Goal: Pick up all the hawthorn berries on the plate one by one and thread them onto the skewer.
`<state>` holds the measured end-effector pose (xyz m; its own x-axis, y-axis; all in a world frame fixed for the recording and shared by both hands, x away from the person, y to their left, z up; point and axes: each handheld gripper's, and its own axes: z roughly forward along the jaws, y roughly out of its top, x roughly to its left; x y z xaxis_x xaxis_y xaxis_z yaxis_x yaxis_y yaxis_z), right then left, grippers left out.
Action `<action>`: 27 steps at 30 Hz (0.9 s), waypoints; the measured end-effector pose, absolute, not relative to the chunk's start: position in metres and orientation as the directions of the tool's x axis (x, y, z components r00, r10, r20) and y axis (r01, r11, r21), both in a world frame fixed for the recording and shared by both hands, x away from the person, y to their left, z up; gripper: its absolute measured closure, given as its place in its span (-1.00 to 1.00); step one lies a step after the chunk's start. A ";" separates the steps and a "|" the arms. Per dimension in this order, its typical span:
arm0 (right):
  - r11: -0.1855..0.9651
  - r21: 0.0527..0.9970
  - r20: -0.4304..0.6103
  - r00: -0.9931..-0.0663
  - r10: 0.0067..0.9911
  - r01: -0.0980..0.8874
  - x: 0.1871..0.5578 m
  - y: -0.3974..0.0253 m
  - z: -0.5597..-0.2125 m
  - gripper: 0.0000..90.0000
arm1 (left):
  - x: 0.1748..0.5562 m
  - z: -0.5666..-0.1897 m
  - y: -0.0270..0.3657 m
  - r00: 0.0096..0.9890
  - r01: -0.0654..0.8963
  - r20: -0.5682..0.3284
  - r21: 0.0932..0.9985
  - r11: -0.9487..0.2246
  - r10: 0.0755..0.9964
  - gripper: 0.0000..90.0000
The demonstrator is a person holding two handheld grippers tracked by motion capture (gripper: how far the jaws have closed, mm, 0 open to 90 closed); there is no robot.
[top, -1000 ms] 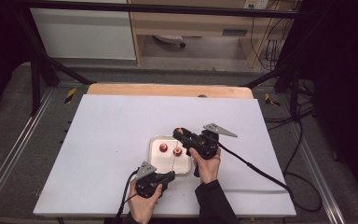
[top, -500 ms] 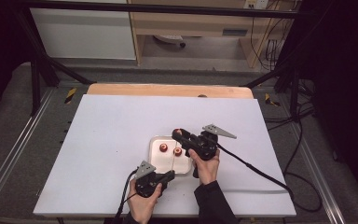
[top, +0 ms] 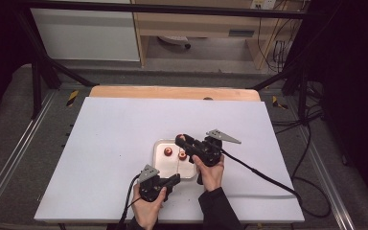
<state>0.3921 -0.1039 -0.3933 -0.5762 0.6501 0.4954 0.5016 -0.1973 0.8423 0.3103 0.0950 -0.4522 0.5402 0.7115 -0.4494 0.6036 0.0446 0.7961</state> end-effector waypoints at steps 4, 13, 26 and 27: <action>-0.192 0.845 0.490 -0.581 0.650 0.498 0.391 -0.103 -0.395 0.33 | 0.311 -0.452 0.095 0.526 0.619 -0.472 0.783 0.062 0.708 0.97; -0.165 0.858 0.464 -0.595 0.656 0.487 0.384 -0.100 -0.399 0.34 | 0.313 -0.453 0.095 0.527 0.630 -0.484 0.774 0.061 0.698 0.98; -0.204 0.840 0.501 -0.572 0.650 0.504 0.381 -0.103 -0.399 0.34 | 0.306 -0.456 0.094 0.510 0.615 -0.496 0.782 0.105 0.702 0.98; -0.190 0.846 0.487 -0.577 0.655 0.498 0.379 -0.102 -0.401 0.34 | 0.307 -0.456 0.093 0.504 0.626 -0.505 0.773 0.106 0.700 0.98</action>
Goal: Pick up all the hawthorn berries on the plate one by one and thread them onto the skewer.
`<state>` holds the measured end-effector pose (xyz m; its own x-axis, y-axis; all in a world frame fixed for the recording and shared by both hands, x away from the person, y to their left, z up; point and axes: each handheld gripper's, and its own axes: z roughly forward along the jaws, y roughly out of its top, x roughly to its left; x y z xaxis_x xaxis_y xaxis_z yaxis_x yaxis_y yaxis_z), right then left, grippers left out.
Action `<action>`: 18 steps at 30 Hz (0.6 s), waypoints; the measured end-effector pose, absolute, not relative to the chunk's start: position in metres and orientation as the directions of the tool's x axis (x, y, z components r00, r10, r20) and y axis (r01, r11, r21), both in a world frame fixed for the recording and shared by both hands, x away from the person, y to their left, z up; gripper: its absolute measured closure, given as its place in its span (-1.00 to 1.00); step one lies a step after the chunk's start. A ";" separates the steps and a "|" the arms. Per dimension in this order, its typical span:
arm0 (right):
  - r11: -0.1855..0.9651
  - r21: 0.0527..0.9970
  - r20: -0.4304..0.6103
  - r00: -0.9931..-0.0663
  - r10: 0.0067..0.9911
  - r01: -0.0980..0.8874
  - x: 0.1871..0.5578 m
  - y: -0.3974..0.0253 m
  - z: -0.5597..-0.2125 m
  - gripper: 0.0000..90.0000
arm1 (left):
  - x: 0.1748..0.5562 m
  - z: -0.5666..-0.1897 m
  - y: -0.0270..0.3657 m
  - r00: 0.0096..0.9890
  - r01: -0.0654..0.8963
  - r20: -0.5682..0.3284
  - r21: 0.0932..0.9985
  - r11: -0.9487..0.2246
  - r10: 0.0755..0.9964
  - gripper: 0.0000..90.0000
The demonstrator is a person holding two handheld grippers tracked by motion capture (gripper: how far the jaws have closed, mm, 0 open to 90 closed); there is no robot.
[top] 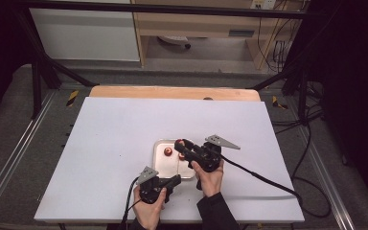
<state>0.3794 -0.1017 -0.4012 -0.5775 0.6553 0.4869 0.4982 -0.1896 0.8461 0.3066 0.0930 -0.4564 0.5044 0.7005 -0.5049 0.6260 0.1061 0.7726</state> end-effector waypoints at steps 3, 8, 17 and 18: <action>-0.187 0.857 0.469 -0.578 0.668 0.480 0.379 -0.104 -0.401 0.34 | 0.307 -0.456 0.092 0.489 0.637 -0.530 0.759 0.131 0.693 0.98; -0.257 0.815 0.545 -0.535 0.646 0.520 0.379 -0.108 -0.402 0.34 | 0.301 -0.452 0.089 0.486 0.595 -0.474 0.795 0.120 0.734 0.98; -0.281 0.769 0.607 -0.521 0.600 0.573 0.377 -0.108 -0.403 0.34 | 0.301 -0.440 0.081 0.486 0.547 -0.421 0.830 0.110 0.766 0.98; -0.283 0.767 0.611 -0.522 0.595 0.576 0.375 -0.108 -0.403 0.34 | 0.302 -0.438 0.082 0.488 0.548 -0.426 0.829 0.113 0.762 0.98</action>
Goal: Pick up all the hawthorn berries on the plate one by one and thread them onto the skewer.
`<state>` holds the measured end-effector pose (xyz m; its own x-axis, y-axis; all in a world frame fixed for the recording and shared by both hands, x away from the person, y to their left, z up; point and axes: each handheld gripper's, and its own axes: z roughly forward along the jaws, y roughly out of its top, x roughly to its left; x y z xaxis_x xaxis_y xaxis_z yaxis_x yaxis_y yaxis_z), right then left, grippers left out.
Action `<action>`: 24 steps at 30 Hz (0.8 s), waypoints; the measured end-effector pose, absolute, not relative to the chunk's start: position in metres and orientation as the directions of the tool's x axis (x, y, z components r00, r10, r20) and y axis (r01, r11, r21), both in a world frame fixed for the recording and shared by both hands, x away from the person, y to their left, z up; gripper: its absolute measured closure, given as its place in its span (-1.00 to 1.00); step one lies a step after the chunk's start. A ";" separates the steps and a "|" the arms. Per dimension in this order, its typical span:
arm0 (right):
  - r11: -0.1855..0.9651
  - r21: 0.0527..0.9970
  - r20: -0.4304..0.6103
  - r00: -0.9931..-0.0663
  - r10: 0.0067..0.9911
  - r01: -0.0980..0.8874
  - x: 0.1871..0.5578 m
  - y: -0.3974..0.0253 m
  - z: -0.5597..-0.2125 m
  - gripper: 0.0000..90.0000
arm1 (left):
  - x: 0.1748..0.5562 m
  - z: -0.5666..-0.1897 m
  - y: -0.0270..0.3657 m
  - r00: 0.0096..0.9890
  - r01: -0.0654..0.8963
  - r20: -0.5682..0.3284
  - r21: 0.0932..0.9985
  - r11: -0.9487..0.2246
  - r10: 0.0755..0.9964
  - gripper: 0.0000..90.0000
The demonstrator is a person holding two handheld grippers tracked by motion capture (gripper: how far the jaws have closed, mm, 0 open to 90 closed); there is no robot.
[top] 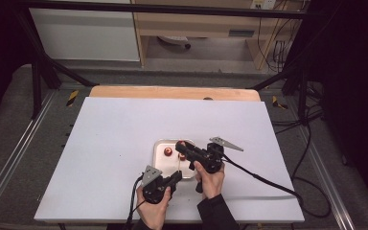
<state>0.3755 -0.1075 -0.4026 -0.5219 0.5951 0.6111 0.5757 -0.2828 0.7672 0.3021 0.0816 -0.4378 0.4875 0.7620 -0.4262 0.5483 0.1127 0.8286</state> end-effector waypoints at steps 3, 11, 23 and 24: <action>-0.260 0.776 0.599 -0.541 0.590 0.575 0.370 -0.108 -0.401 0.34 | 0.306 -0.435 0.084 0.494 0.546 -0.434 0.829 0.120 0.753 0.98; -0.193 0.785 0.569 -0.560 0.603 0.589 0.360 -0.103 -0.412 0.34 | 0.317 -0.430 0.086 0.498 0.530 -0.402 0.842 0.097 0.768 0.98; -0.117 0.820 0.503 -0.607 0.616 0.560 0.364 -0.108 -0.409 -0.11 | 0.321 -0.438 0.090 0.535 0.524 -0.346 0.852 0.019 0.771 0.98; -0.106 0.828 0.487 -0.612 0.623 0.551 0.365 -0.110 -0.407 -0.20 | 0.321 -0.439 0.092 0.536 0.527 -0.343 0.850 0.012 0.772 0.98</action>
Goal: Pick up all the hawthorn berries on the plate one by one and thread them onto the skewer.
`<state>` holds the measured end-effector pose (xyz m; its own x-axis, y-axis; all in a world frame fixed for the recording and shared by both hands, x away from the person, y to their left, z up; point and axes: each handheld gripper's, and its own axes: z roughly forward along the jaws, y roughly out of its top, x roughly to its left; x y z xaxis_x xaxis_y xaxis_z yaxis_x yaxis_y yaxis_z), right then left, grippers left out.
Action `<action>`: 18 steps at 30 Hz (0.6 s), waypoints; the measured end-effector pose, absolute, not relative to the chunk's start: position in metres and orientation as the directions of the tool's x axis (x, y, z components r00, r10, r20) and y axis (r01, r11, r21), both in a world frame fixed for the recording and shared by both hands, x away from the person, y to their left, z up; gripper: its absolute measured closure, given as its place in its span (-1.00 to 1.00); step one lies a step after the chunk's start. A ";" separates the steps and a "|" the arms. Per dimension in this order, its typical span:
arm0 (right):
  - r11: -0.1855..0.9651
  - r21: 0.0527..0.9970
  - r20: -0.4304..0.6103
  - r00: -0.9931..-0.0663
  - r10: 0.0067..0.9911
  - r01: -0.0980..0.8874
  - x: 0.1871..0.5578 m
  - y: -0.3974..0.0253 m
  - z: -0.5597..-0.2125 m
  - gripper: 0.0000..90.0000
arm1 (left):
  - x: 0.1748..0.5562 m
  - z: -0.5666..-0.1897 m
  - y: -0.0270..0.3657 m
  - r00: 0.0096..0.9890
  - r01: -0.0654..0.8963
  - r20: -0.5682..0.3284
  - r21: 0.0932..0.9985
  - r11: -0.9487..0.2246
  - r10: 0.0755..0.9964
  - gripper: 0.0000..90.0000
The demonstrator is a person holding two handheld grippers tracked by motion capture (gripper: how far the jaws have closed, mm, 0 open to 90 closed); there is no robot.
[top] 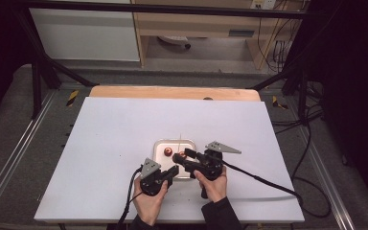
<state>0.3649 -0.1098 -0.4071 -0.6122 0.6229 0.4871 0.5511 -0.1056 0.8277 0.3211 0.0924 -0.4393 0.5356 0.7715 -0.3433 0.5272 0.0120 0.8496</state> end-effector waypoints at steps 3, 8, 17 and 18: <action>-0.046 0.836 0.442 -0.621 0.647 0.547 0.371 -0.115 -0.404 -0.43 | 0.321 -0.443 0.101 0.539 0.529 -0.327 0.849 -0.009 0.776 0.98; 0.060 0.829 0.377 -0.635 0.675 0.556 0.379 -0.121 -0.403 -0.66 | 0.318 -0.442 0.114 0.547 0.521 -0.299 0.853 -0.038 0.782 0.98; 0.243 0.798 0.247 -0.668 0.702 0.551 0.391 -0.129 -0.405 -0.83 | 0.310 -0.443 0.136 0.562 0.514 -0.263 0.854 -0.083 0.784 0.98; 0.257 0.796 0.236 -0.672 0.702 0.548 0.392 -0.130 -0.404 -0.84 | 0.310 -0.443 0.138 0.565 0.514 -0.257 0.853 -0.091 0.784 0.98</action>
